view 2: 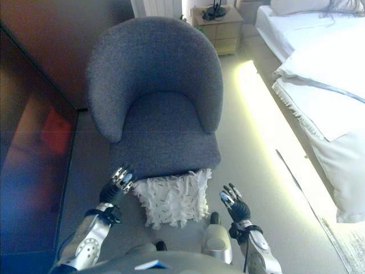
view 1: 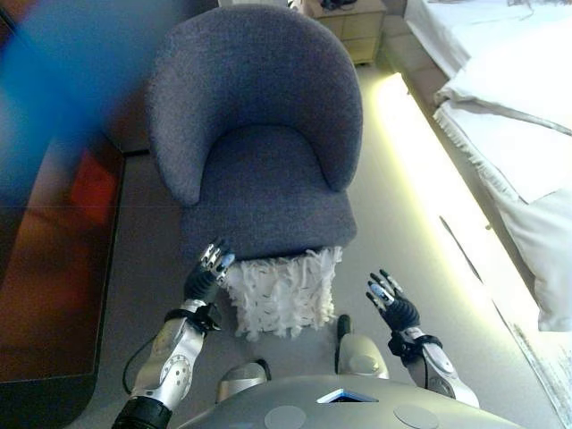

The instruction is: Pick up the cushion and take it to the sofa

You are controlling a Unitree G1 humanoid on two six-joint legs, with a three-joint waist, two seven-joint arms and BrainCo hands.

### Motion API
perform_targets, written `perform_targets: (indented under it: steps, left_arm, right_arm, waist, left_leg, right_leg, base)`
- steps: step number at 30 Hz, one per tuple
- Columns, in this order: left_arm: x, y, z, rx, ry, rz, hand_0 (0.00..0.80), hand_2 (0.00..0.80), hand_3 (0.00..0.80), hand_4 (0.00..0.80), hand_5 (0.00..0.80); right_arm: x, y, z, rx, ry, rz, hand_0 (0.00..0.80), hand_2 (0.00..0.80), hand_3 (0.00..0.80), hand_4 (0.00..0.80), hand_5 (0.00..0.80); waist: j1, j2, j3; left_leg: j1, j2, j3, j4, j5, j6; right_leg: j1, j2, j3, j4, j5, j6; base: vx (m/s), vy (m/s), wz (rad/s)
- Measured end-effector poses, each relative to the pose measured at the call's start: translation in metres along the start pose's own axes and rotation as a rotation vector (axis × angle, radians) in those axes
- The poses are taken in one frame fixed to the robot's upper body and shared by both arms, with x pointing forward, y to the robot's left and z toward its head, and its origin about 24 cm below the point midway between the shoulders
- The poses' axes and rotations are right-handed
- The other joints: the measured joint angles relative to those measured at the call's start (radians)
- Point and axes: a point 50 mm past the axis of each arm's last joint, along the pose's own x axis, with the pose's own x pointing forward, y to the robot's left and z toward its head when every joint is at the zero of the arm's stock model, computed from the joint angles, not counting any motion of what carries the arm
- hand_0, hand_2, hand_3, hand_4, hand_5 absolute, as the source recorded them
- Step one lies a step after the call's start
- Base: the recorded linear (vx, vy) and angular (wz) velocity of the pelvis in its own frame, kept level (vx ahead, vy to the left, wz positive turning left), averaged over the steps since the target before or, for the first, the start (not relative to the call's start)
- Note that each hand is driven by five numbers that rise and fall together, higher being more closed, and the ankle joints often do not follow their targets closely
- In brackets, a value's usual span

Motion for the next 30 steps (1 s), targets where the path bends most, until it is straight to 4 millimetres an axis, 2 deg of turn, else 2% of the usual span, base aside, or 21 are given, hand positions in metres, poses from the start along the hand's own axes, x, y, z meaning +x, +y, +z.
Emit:
perform_targets:
  steps: [1,2,3,4,5,6,7,9,11,12,15,19,22,26,28,30]
  left_arm:
    - [-0.002,0.003,-0.001,0.001,0.005,0.01,0.0,0.0,0.0,0.0,0.0]
    - [-0.002,0.002,-0.001,-0.006,0.002,0.009,0.0,0.0,0.0,0.0,0.0]
    - [-0.002,0.001,-0.001,-0.008,-0.003,0.0,0.0,0.0,0.0,0.0,0.0]
    - [-0.002,0.0,0.0,-0.006,-0.004,-0.005,0.0,0.0,0.0,0.0,0.0]
    - [-0.002,0.001,0.0,-0.005,-0.004,-0.004,0.0,0.0,0.0,0.0,0.0]
    - [-0.004,0.005,0.002,0.016,0.003,0.002,0.0,0.0,0.0,0.0,0.0]
    - [-0.004,0.008,0.002,0.025,0.007,0.011,0.0,0.0,0.0,0.0,0.0]
    - [-0.004,0.011,-0.002,0.025,0.021,0.024,0.0,0.0,0.0,0.0,0.0]
    - [-0.003,0.011,-0.002,0.024,0.024,0.029,0.0,0.0,0.0,0.0,0.0]
    - [-0.003,0.012,-0.002,0.027,0.025,0.033,0.0,0.0,0.0,0.0,0.0]
    - [-0.004,0.012,-0.004,0.022,0.029,0.042,0.0,0.0,0.0,0.0,0.0]
    - [-0.005,0.014,-0.005,0.022,0.032,0.058,0.0,0.0,0.0,0.0,0.0]
    - [-0.004,0.013,-0.005,0.017,0.03,0.056,0.0,0.0,0.0,0.0,0.0]
    - [-0.003,0.006,-0.01,-0.015,0.029,0.049,0.0,0.0,0.0,0.0,0.0]
    - [-0.002,0.004,-0.01,-0.022,0.027,0.047,0.0,0.0,0.0,0.0,0.0]
    - [-0.005,0.006,-0.013,-0.026,0.037,0.058,0.0,0.0,0.0,0.0,0.0]
  right_arm:
    - [0.0,-0.001,-0.002,0.0,0.008,-0.001,0.0,0.0,0.0,0.0,0.0]
    - [-0.003,-0.005,-0.006,-0.003,0.027,-0.011,0.0,0.0,0.0,0.0,0.0]
    - [-0.006,-0.009,-0.01,-0.003,0.048,-0.021,0.0,0.0,0.0,0.0,0.0]
    - [-0.009,-0.01,-0.012,-0.002,0.054,-0.026,0.0,0.0,0.0,0.0,0.0]
    - [-0.009,-0.01,-0.012,-0.001,0.055,-0.026,0.0,0.0,0.0,0.0,0.0]
    - [-0.009,-0.008,-0.014,0.008,0.055,-0.024,0.0,0.0,0.0,0.0,0.0]
    - [-0.007,-0.005,-0.012,0.008,0.05,-0.016,0.0,0.0,0.0,0.0,0.0]
    - [0.002,0.0,-0.003,-0.002,0.018,0.009,0.0,0.0,0.0,0.0,0.0]
    - [0.002,0.0,-0.003,-0.002,0.022,0.007,0.0,0.0,0.0,0.0,0.0]
    - [0.001,0.0,-0.005,0.0,0.027,0.004,0.0,0.0,0.0,0.0,0.0]
    - [-0.004,-0.005,-0.012,0.002,0.06,-0.026,0.0,0.0,0.0,0.0,0.0]
    - [-0.007,-0.006,-0.017,0.004,0.085,-0.03,0.0,0.0,0.0,0.0,0.0]
    - [-0.008,-0.005,-0.021,0.008,0.097,-0.028,0.0,0.0,0.0,0.0,0.0]
    - [-0.008,-0.005,-0.021,-0.003,0.107,-0.028,0.0,0.0,0.0,0.0,0.0]
    - [-0.003,-0.005,-0.014,-0.046,0.094,-0.017,0.0,0.0,0.0,0.0,0.0]
    - [0.002,-0.007,-0.003,-0.081,0.074,-0.003,0.0,0.0,0.0,0.0,0.0]
  waist:
    - [-0.003,-0.004,-0.003]
    - [-0.007,0.018,-0.001]
    - [-0.013,0.033,-0.009]
    - [-0.009,0.034,-0.012]
    - [-0.006,0.032,-0.014]
    - [0.014,-0.007,-0.037]
    - [0.018,-0.02,-0.045]
    - [0.016,-0.027,-0.048]
    - [0.013,-0.029,-0.052]
    - [0.013,-0.038,-0.057]
    - [0.012,-0.035,-0.067]
    - [0.013,-0.041,-0.079]
    - [0.008,-0.038,-0.077]
    - [0.008,-0.019,-0.067]
    - [0.008,-0.014,-0.036]
    - [0.015,0.013,-0.017]
  left_leg:
    - [-0.01,-0.002,0.006,0.005,0.003,0.009]
    - [-0.015,0.023,0.015,0.001,0.01,0.014]
    - [-0.026,0.055,0.029,-0.001,0.019,0.007]
    - [-0.034,0.072,0.024,-0.005,0.028,0.003]
    - [-0.036,0.073,0.023,-0.006,0.031,0.001]
    - [-0.04,0.063,0.023,-0.007,0.05,-0.017]
    - [-0.048,0.058,0.019,-0.006,0.052,-0.02]
    - [-0.05,0.056,0.012,-0.001,0.052,-0.025]
    - [-0.061,0.053,0.007,0.007,0.042,-0.027]
    - [-0.062,0.049,0.004,0.012,0.041,-0.029]
    - [-0.061,0.069,-0.011,0.017,0.043,-0.04]
    - [-0.069,0.106,-0.018,0.003,0.063,-0.062]
    - [-0.083,0.112,-0.052,-0.001,0.084,-0.074]
    - [-0.115,0.11,-0.096,0.051,0.082,-0.069]
    - [-0.132,0.119,-0.12,0.108,0.074,-0.057]
    - [-0.124,0.132,-0.125,0.103,0.055,-0.042]
  right_leg:
    - [0.012,-0.014,-0.007,-0.034,-0.017,0.006]
    - [-0.008,-0.005,-0.022,0.038,-0.045,-0.017]
    - [-0.028,0.006,-0.032,0.153,-0.067,-0.023]
    - [-0.029,0.001,-0.032,0.227,-0.097,-0.007]
    - [-0.028,-0.004,-0.033,0.241,-0.107,-0.005]
    - [0.013,-0.034,-0.04,0.207,-0.129,0.006]
    - [0.033,-0.034,-0.045,0.161,-0.131,0.01]
    - [0.052,-0.033,-0.049,0.122,-0.13,0.012]
    - [0.078,-0.039,-0.053,0.075,-0.135,0.018]
    - [0.095,-0.042,-0.054,0.045,-0.145,0.037]
    - [0.113,-0.026,-0.068,0.014,-0.14,0.03]
    - [0.136,0.024,-0.074,-0.039,-0.115,0.008]
    - [0.146,0.036,-0.071,-0.049,-0.112,0.006]
    - [0.164,0.038,-0.07,-0.026,-0.153,0.008]
    - [0.161,0.036,-0.066,0.012,-0.185,0.001]
    - [0.153,0.04,-0.067,0.049,-0.204,-0.004]
  base:
    - [0.011,0.028,-0.18]
    - [0.015,-0.008,0.09]
    - [0.012,-0.032,0.2]
    - [0.001,-0.045,0.21]
    - [-0.012,-0.057,0.02]
    - [-0.015,-0.07,-0.13]
    - [-0.001,-0.08,-0.22]
    - [0.039,-0.083,-0.15]
    - [0.096,-0.131,0.0]
    - [0.093,-0.152,0.07]
    - [0.074,-0.2,0.08]
    - [0.08,-0.218,0.03]
    - [0.112,-0.202,0.3]
    - [0.061,-0.143,0.5]
    - [0.078,0.002,0.36]
    - [0.106,0.127,0.08]
